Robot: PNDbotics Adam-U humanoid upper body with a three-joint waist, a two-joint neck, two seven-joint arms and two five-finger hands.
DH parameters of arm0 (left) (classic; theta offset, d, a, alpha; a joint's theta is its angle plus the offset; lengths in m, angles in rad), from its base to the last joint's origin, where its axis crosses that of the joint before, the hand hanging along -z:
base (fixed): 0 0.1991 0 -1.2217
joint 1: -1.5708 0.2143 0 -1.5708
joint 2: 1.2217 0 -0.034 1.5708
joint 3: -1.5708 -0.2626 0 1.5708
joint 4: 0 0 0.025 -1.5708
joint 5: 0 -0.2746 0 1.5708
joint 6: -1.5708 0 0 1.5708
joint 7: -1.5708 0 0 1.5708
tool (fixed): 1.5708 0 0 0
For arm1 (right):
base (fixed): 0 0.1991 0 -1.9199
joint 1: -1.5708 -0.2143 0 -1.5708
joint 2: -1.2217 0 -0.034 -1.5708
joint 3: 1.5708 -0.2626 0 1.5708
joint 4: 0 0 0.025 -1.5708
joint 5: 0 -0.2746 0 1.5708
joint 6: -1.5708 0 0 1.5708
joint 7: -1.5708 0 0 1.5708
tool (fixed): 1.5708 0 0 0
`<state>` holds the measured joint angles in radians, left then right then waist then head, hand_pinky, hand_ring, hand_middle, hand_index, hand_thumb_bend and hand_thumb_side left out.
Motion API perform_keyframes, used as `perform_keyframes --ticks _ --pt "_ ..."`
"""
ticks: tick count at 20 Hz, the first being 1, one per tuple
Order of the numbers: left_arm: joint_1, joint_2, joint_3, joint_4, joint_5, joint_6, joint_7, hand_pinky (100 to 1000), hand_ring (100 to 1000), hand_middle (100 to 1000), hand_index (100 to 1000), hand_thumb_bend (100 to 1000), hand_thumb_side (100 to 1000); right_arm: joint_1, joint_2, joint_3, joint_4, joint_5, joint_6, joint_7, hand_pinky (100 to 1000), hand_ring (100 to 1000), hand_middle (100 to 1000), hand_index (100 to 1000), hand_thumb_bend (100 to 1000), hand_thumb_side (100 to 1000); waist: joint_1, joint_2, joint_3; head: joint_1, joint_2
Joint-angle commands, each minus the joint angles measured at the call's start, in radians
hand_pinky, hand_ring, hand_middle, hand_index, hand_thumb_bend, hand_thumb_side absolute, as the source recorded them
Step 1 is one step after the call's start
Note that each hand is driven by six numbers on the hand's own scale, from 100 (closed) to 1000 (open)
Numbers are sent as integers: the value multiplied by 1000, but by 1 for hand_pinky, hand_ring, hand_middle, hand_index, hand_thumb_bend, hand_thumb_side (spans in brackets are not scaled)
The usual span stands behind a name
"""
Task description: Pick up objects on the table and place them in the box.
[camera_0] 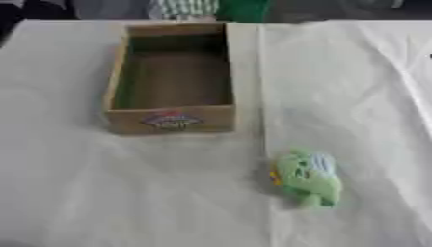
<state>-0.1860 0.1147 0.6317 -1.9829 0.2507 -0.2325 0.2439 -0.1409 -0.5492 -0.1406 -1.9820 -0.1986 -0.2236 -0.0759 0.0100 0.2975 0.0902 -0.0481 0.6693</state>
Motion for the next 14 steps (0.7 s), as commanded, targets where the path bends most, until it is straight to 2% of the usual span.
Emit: perform_keyframes --ticks 1,7,10,14 --pt "-7 31 4 -17 -4 0 2 753 519 518 709 100 568 -10 -21 -3 -18 3 2 -2 891 681 613 866 100 655 -1 -20 1 -5 7" --pt "-7 33 2 -17 -4 2 2 753 519 518 709 100 568 -18 -52 4 -18 17 10 -2 889 696 629 868 100 663 -3 -22 0 -8 6" --pt "-4 37 0 -17 -5 2 0 753 520 518 709 100 570 -37 -119 18 -18 59 17 2 878 711 657 872 100 706 -5 -25 0 -9 9" --pt "-1 41 -3 -17 -4 3 -4 753 520 518 709 100 571 -66 -257 66 -18 191 55 -2 864 725 697 874 100 735 -8 -29 2 -13 9"
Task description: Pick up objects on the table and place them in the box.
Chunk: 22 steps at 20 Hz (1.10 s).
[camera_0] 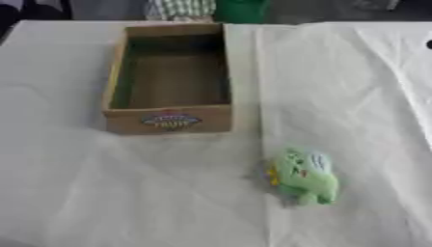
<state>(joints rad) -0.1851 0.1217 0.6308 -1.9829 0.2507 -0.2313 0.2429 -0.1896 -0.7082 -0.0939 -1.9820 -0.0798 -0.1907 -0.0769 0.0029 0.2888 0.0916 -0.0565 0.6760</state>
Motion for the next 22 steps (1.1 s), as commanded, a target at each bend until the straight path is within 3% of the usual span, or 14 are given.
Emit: perform_keyframes --ticks 1,5,10,14,22 --pt "-1 35 -3 -17 -4 2 -4 753 520 518 709 100 570 -25 -127 36 -18 106 34 3 857 731 720 872 100 747 -3 -22 1 -4 2" --pt "0 39 -7 -17 -3 4 -11 753 520 518 710 100 577 -65 -226 98 -18 234 97 28 856 750 742 878 100 782 -9 -25 3 -10 1" --pt "-1 41 -11 -17 1 7 -17 753 520 518 709 100 576 -116 -303 162 -18 297 178 79 855 763 755 876 100 810 -13 -26 9 -19 -5" --pt "-1 41 -15 -17 4 8 -22 753 520 519 709 100 574 -158 -364 214 -18 331 225 123 853 765 757 864 100 772 -14 -27 15 -28 -9" --pt "-1 42 -20 -17 8 11 -28 753 522 519 709 100 571 -231 -421 314 -18 376 238 219 845 773 763 863 103 740 -16 -28 23 -42 -13"
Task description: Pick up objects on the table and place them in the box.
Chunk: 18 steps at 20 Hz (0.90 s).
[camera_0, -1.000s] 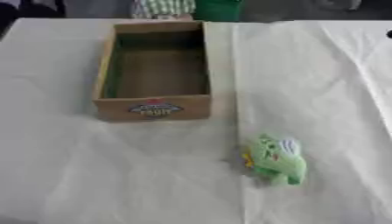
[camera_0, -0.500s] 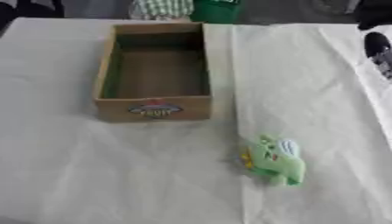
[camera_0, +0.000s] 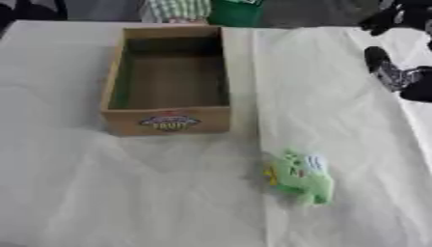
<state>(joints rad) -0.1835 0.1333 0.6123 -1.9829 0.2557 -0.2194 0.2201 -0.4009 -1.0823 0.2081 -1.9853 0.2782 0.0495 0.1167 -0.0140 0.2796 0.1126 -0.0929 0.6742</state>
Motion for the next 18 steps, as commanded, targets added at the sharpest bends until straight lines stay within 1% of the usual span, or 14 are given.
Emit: perform_keyframes --ticks 1,2,3,6,8,9,10,11,12,14,15,18 --pt "-2 30 -2 -17 3 -1 -6 753 522 519 709 100 570 -24 -47 19 -15 23 -3 34 846 778 766 869 121 716 0 -19 2 -5 -11" --pt "-2 30 -1 -17 3 0 -6 753 522 519 709 100 569 -26 -46 26 -15 26 -5 42 848 781 767 872 125 707 0 -19 2 -5 -11" --pt "-1 30 -1 -17 3 0 -5 753 522 519 709 100 568 -25 -44 31 -15 28 -7 50 853 785 768 880 139 679 0 -19 2 -4 -11" --pt "-2 29 -2 -17 3 1 -5 753 523 519 709 100 568 -12 -35 49 -15 -5 6 99 865 793 769 896 199 595 1 -19 4 -4 -16" --pt "-1 29 -1 -17 3 2 -5 753 523 519 709 100 568 -13 -29 53 -15 -21 11 125 872 802 773 914 275 539 2 -19 5 -4 -19" --pt "-1 28 -1 -17 3 2 -5 753 523 519 709 100 568 -13 -27 57 -15 -26 11 139 879 814 777 919 327 505 2 -19 6 -4 -19" --pt "-1 28 -1 -17 4 2 -5 753 523 519 709 100 568 -14 -25 63 -15 -30 11 160 884 825 775 921 350 492 2 -19 6 -4 -20" --pt "-1 27 -1 -17 4 2 -5 753 523 519 709 100 568 -15 -24 68 -15 -33 12 181 890 831 781 930 426 493 2 -19 6 -5 -21" --pt "-1 27 -2 -17 4 3 -6 753 523 519 709 100 568 -15 -22 75 -15 -37 16 203 894 831 782 936 483 497 2 -19 6 -6 -21" --pt "-1 27 -2 -17 4 3 -7 753 523 519 709 100 568 -17 -17 84 -15 -44 27 242 899 834 784 951 569 505 2 -19 6 -8 -21" --pt "0 27 -2 -17 4 3 -7 753 524 519 709 100 567 -17 -15 88 -15 -43 34 258 901 840 787 959 627 514 2 -20 5 -8 -21" --pt "1 26 -3 -17 5 3 -8 753 524 519 709 100 567 -17 -7 106 -15 -29 50 299 903 847 796 979 682 511 2 -20 5 -11 -19"
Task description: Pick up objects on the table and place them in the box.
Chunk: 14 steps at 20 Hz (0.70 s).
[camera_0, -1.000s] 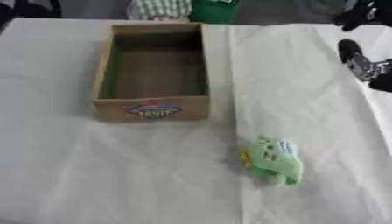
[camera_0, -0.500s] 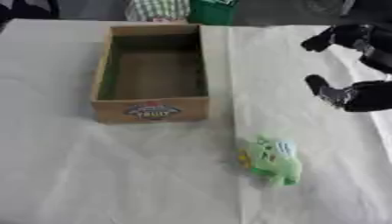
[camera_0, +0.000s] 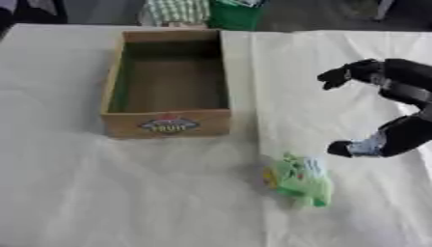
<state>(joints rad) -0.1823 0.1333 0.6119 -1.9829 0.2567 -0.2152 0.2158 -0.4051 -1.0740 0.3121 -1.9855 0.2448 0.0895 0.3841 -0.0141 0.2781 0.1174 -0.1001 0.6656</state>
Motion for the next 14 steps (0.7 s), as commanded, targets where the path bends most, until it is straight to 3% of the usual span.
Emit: perform_keyframes --ticks 1,14 --pt "0 26 -2 -17 4 -1 -5 753 524 519 709 100 566 -12 -12 9 -15 17 14 44 904 848 798 981 684 506 1 -18 0 -5 -10" --pt "3 24 -3 -17 6 2 -9 754 525 519 708 100 564 -7 85 95 -15 217 56 137 885 835 757 994 512 439 -1 -20 -3 -9 -2"
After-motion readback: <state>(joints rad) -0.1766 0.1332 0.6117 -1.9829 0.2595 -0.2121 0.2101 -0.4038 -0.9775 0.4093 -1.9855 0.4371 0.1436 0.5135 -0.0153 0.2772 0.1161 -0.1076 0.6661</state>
